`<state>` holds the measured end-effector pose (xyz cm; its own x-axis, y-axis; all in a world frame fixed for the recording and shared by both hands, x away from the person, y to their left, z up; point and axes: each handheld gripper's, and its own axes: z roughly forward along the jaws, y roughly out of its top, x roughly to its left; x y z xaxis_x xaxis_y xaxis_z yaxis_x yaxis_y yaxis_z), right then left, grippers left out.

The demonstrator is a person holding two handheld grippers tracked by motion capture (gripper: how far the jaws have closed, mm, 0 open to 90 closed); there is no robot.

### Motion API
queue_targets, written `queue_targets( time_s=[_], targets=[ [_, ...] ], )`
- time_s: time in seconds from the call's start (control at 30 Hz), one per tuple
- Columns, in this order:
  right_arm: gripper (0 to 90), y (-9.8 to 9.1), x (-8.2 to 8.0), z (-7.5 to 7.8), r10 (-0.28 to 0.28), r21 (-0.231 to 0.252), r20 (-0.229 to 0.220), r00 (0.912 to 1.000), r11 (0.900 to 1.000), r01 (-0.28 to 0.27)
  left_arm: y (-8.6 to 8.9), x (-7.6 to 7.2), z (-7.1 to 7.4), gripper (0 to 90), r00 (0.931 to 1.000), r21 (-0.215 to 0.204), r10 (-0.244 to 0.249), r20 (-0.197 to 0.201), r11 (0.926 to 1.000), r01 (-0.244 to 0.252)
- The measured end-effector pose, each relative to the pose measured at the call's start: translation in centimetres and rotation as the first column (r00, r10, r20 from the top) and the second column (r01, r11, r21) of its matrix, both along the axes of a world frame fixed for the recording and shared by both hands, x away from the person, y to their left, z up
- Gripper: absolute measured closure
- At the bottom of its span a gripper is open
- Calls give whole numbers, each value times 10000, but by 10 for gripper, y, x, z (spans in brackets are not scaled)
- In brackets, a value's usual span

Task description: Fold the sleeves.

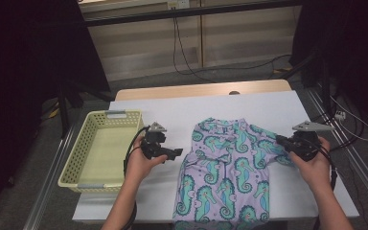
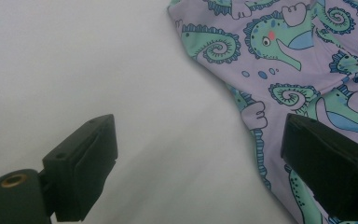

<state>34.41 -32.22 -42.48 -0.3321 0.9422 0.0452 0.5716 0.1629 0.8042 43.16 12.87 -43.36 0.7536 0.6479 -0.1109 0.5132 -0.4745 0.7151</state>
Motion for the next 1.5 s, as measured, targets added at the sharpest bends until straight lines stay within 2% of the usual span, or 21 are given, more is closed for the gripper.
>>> queue_targets(
  time_s=[0.07, 0.13, 0.33, 0.37, 0.43, 0.5, 0.57, 0.67, 0.7, 0.73, 0.8, 0.87, 0.93, 0.97, 1.0, 1.03, 1.13, 1.17, 1.23, 1.37, 1.5],
  targets=[
    [900, 5, 1, 1, 172, -42, 31, 9998, 9998, -172, 0, 0, 0, 112, 10000, -29, 31, -40, 10000, -31],
    [900, 12, 2, 1, 387, -380, 50, 9992, 9985, -385, 0, 0, 0, 113, 10000, 11, -14, -79, 10000, 14],
    [900, 32, 5, -1, 869, -537, -18, 9962, 9948, -869, -1, -1, -1, 114, 10000, 61, -34, -71, 10000, 34],
    [900, 37, 6, -1, 961, -698, 12, 9954, 9930, -958, -1, -1, -1, 114, 10000, 25, -25, -71, 10000, 25],
    [900, 48, 9, -3, 1270, -562, -25, 9919, 9903, -1270, -1, 0, -1, 114, 10000, 88, -27, -24, 10000, 27],
    [900, 59, 12, -4, 1565, -837, -16, 9877, 9842, -1561, -2, -1, -3, 114, 9999, 99, -27, -107, 9999, 28],
    [900, 68, 16, -6, 1728, -518, -53, 9849, 9836, -1729, -3, -1, -4, 115, 9997, 140, -67, -219, 9999, 70],
    [800, 80, 16, -9, 1996, -804, -83, 9798, 9766, -1996, -3, -2, -5, 115, 9998, 165, -45, -195, 9999, 48],
    [764, 82, 15, -9, 2064, -968, 31, 9785, 9739, -2052, -3, -2, -5, 115, 9998, 161, -65, -189, 9998, 68],
    [725, 82, 14, -7, 2034, -925, 117, 9790, 9751, -2015, -3, -2, -5, 115, 9998, 161, -65, -189, 9998, 68],
    [666, 79, 13, -4, 1744, -741, 363, 9840, 9824, -1714, -1, -2, -3, 115, 10000, 177, -43, -52, 9998, 44],
    [626, 71, 12, -1, 1468, -856, 506, 9879, 9861, -1422, 0, -2, -2, 115, 9999, 184, -78, -89, 9998, 79],
    [613, 67, 11, -1, 1276, -856, 499, 9906, 9887, -1230, 1, -2, 0, 115, 10000, 54, -16, -84, 10000, 16],
    [603, 55, 9, -1, 875, -762, 435, 9952, 9935, -840, 3, -2, 1, 115, 10000, 77, 69, 31, 9999, -69],
    [603, 55, 9, -1, 875, -762, 435, 9952, 9935, -840, 3, -2, 1, 115, 10000, 77, 69, 31, 9999, -69],
    [571, 46, 7, -2, 587, -775, 394, 9975, 9954, -555, 3, -2, 0, 115, 9999, 20, 91, -70, 10000, -91],
    [525, 27, 4, -3, 195, -455, 175, 9997, 9988, -186, 3, -2, -1, 115, 9999, -6, 94, -109, 10000, -94],
    [495, 22, 3, -5, 168, -405, 34, 9999, 9990, -166, 3, -1, -2, 115, 9999, 54, 82, -107, 10000, -82],
    [488, 20, 0, -8, 199, -492, -126, 9997, 9986, -205, 3, 0, -3, 115, 9999, 83, 82, -131, 9999, -81],
    [465, 18, 0, -7, 138, -521, -112, 9998, 9985, -144, 2, -1, -3, 115, 9997, 54, 30, -249, 10000, -28],
    [475, 14, 1, -10, 3, -632, -297, 9996, 9980, -21, 3, -2, -2, 115, 9998, 0, 130, -181, 9999, -130]
  ],
)
